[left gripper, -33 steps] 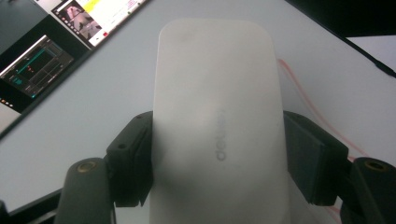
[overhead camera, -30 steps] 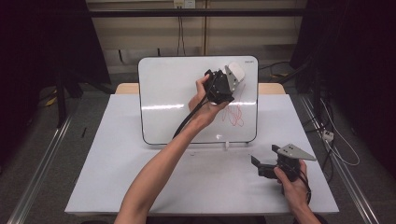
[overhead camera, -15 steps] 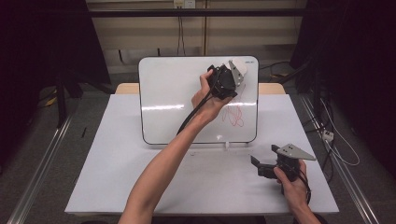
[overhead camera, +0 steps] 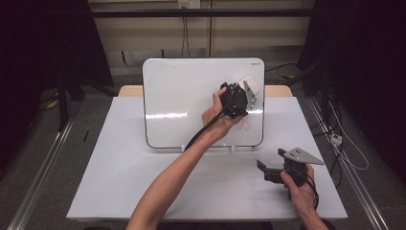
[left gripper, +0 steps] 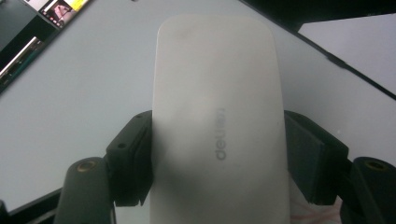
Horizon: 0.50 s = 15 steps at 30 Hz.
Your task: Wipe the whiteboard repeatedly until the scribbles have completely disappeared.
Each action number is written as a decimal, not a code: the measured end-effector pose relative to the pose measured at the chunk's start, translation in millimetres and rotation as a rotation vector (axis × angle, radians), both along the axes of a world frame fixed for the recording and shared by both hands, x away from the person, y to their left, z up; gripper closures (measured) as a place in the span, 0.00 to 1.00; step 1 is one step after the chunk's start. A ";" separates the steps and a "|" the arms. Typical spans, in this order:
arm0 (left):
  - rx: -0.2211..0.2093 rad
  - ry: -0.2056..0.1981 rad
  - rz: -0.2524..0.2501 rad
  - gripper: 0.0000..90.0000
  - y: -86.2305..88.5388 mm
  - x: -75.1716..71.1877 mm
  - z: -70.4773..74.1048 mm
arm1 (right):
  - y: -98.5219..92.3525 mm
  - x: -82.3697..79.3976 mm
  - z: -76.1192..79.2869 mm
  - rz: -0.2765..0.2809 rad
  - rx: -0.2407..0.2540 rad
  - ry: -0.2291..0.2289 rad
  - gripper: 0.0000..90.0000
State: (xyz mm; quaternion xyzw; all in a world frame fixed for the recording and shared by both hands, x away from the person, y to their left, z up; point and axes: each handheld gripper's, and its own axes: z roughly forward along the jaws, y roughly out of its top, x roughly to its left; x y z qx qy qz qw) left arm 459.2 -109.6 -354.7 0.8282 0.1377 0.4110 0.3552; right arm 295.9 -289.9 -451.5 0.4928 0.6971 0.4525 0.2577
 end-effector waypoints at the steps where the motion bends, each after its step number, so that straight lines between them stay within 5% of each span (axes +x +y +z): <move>1: 0.001 0.003 -0.007 0.35 -0.3 -3.4 -3.5 | 0.3 -0.1 0.1 0.002 0.001 -0.001 0.07; 9: 0.022 0.029 -0.031 0.35 1.1 -0.7 0.5 | 1.5 -0.5 0.7 0.009 -0.007 -0.008 0.07; 15: -0.007 0.035 -0.036 0.35 4.0 10.1 12.8 | 0.5 -0.4 0.4 0.006 -0.003 -0.001 0.07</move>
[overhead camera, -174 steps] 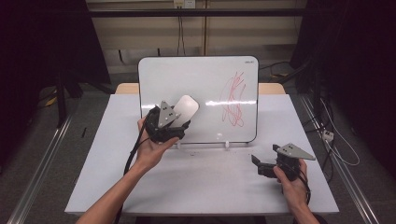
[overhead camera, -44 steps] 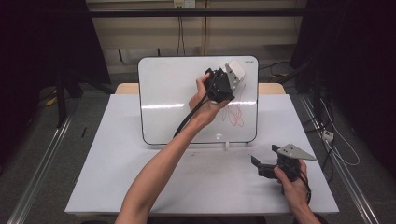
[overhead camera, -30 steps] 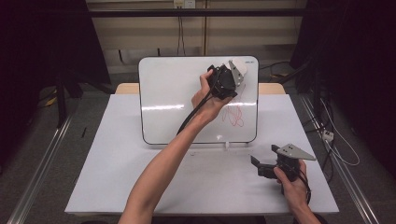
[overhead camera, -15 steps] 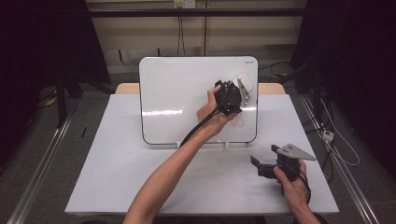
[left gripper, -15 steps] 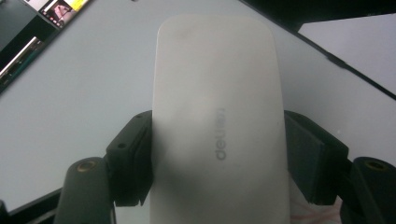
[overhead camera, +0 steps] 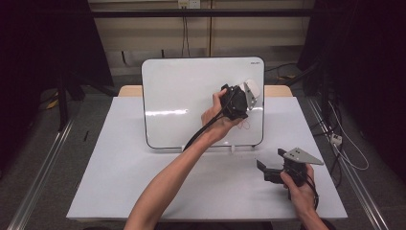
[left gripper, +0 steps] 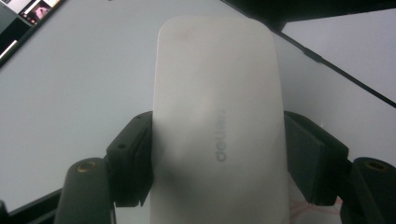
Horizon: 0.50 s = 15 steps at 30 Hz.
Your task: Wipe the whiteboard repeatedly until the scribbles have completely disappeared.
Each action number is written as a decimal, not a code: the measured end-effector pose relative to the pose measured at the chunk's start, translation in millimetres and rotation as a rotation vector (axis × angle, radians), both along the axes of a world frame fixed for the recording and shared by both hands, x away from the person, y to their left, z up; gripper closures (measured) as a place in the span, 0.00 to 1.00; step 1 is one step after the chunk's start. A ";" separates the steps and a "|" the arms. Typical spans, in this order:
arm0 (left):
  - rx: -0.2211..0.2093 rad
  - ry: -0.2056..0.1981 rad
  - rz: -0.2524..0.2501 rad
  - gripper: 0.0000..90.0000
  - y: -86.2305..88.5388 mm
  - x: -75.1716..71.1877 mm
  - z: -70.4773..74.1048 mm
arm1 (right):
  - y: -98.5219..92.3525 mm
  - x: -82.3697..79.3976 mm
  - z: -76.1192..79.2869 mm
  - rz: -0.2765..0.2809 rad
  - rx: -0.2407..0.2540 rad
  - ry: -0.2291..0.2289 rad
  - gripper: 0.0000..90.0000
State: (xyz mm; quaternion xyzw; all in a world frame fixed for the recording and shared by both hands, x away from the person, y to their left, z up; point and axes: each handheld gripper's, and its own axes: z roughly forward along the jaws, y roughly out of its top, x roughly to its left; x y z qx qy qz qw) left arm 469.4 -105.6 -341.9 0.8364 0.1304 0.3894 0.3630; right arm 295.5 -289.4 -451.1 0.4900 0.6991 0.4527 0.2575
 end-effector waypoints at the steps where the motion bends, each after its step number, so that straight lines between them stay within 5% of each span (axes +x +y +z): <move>1: 0.001 -0.002 0.003 0.35 0.4 2.2 3.1 | -0.2 -0.1 0.0 -0.001 0.001 0.000 0.07; 12: -0.029 -0.013 0.035 0.35 -2.5 25.8 31.1 | -1.3 -0.2 -0.2 -0.001 0.002 0.000 0.07; 15: -0.073 -0.004 0.053 0.35 0.6 33.0 37.6 | -2.1 -0.4 -0.3 -0.001 0.007 0.000 0.07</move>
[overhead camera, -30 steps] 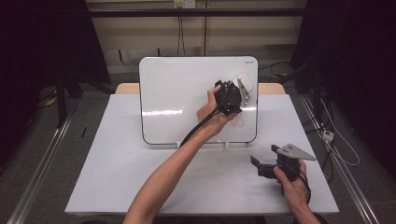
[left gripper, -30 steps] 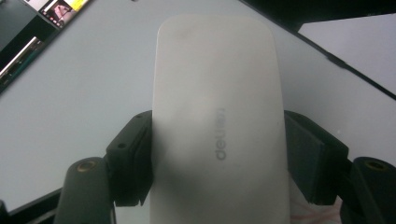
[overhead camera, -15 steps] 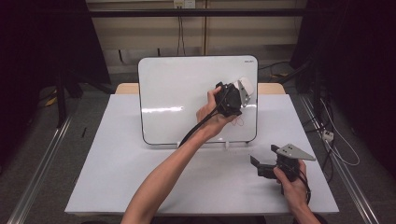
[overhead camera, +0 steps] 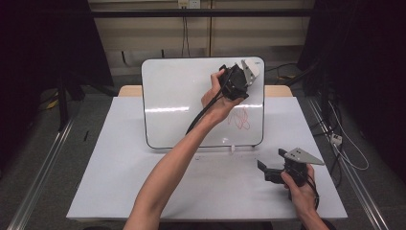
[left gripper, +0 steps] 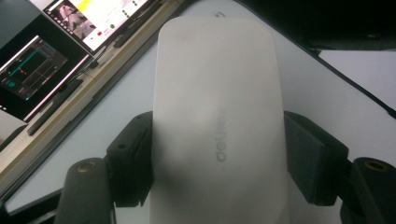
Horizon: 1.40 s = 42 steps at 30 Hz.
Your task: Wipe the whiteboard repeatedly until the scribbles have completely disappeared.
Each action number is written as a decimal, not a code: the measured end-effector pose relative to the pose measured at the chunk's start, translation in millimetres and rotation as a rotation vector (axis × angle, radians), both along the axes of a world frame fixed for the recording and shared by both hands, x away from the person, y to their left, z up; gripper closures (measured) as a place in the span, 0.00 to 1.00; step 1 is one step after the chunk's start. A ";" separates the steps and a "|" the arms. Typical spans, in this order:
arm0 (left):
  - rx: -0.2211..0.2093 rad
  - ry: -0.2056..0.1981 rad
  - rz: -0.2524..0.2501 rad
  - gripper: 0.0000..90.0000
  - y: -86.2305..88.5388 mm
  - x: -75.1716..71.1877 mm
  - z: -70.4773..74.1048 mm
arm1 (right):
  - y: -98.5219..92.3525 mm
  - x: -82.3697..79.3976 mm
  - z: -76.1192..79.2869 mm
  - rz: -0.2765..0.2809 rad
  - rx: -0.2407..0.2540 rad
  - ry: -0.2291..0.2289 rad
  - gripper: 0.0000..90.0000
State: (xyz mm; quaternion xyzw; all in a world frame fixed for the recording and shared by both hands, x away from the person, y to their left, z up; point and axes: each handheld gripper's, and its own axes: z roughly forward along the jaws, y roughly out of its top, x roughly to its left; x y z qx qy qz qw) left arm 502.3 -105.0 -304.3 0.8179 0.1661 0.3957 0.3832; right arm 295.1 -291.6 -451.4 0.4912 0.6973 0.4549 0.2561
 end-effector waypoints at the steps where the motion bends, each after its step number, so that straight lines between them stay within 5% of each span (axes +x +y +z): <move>1: 0.000 0.000 0.000 0.35 0.0 0.0 0.0 | -0.3 0.1 -0.1 0.000 0.001 0.000 0.07; 4: 0.006 -0.035 0.004 0.35 -2.5 -4.1 -5.5 | -0.7 0.1 -0.4 -0.001 -0.001 0.000 0.07; 21: -0.025 -0.077 -0.027 0.35 4.5 -24.0 -37.5 | 1.0 0.0 -0.3 -0.001 -0.002 0.003 0.07; 30: 0.015 -0.085 -0.064 0.35 3.5 -39.2 -54.0 | 1.8 0.6 -0.6 -0.004 -0.004 0.004 0.07; 38: 0.051 -0.088 -0.108 0.35 1.3 -66.5 -83.8 | 2.7 0.8 -0.5 0.002 -0.008 0.002 0.07; 42: 0.051 -0.075 -0.107 0.35 1.3 -67.2 -83.8 | 3.4 1.1 -0.3 0.001 -0.008 0.003 0.07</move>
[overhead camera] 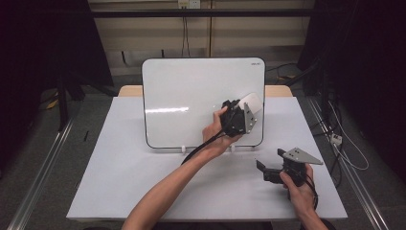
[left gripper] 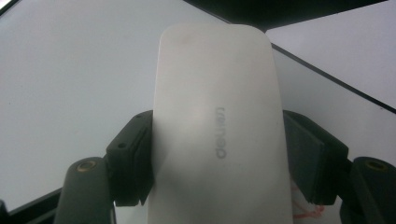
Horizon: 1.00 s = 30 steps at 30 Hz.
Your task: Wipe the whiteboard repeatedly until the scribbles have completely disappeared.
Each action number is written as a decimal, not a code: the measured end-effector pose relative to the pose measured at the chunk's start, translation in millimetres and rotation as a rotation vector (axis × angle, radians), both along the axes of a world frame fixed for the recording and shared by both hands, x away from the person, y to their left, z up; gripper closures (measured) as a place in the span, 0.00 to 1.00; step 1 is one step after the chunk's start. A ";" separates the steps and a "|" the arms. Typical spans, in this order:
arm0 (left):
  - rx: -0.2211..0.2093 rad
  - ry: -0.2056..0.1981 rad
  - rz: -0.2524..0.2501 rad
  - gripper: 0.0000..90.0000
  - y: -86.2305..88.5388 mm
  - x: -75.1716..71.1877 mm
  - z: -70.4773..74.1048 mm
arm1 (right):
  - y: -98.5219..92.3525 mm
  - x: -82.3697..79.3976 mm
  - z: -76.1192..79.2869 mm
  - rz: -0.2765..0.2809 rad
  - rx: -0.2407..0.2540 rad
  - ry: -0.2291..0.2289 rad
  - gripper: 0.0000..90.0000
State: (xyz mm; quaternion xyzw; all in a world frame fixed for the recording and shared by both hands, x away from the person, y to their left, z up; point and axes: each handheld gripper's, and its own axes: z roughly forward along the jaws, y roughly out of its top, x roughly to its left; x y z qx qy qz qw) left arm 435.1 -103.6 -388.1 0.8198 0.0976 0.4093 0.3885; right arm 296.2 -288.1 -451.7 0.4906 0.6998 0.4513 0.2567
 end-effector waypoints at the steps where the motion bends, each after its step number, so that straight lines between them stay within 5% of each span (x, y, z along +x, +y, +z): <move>1: 0.002 0.004 -0.002 0.35 0.3 1.0 0.7 | 0.0 -0.1 0.2 0.001 -0.001 -0.002 0.07; 14: 0.011 0.004 0.004 0.35 5.3 16.3 19.9 | -0.4 0.6 -0.1 0.003 -0.001 -0.001 0.07; 21: -0.034 0.006 0.053 0.35 17.0 32.2 38.1 | -0.3 0.7 -0.2 0.004 -0.003 0.000 0.07; 30: -0.066 -0.009 0.062 0.35 19.0 22.5 23.3 | -0.4 0.9 -0.4 0.005 -0.003 0.000 0.07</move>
